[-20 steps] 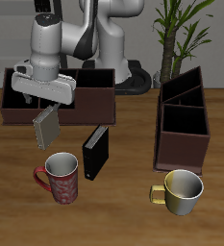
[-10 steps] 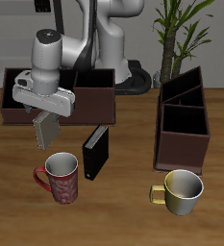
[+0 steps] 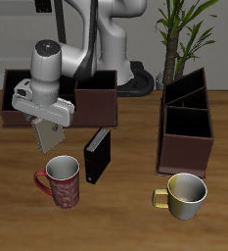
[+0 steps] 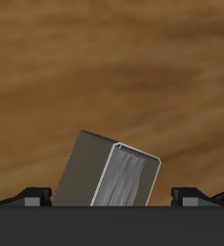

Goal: Place the yellow book into the left desk caddy's left compartment

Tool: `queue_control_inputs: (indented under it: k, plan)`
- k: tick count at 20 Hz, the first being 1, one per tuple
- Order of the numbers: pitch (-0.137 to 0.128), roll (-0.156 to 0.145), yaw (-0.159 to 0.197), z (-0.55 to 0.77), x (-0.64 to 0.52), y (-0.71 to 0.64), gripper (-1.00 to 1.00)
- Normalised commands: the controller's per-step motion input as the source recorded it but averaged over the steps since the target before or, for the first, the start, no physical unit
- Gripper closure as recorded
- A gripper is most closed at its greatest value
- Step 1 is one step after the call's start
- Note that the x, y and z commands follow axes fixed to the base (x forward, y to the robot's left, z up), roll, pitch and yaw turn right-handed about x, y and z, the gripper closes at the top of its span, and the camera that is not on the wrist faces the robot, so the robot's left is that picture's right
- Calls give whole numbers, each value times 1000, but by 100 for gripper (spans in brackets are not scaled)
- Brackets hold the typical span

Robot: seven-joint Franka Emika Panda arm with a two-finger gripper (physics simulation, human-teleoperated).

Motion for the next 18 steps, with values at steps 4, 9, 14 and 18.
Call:
queue_control_inputs:
  k: [4, 9, 14, 18]
  plan:
    - [20, -21, -24, -184, 6, -190, 100]
    - [10, 45, -10, -20, 100, 139, 100]
    - [-10, 63, 4, 178, 252, 360, 100]
    - [-34, 40, 26, 420, 196, 392, 100]
